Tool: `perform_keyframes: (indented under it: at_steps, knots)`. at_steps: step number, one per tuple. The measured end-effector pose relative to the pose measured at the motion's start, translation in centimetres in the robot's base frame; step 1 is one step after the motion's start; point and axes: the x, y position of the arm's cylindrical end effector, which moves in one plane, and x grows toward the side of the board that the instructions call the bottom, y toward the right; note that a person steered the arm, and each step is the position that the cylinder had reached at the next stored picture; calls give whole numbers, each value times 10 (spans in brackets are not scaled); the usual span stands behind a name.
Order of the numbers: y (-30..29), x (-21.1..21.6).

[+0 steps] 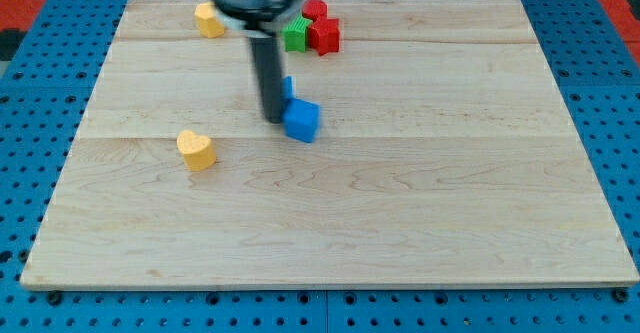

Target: Push the blue cube to thee right center of the board

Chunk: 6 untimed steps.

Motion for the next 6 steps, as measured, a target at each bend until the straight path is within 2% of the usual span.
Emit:
perform_keyframes:
  at_steps: [1, 2, 3, 4, 5, 6]
  knots:
    - [92, 13]
    - [100, 52]
    - [118, 71]
    - [164, 42]
    - [184, -2]
    - [140, 13]
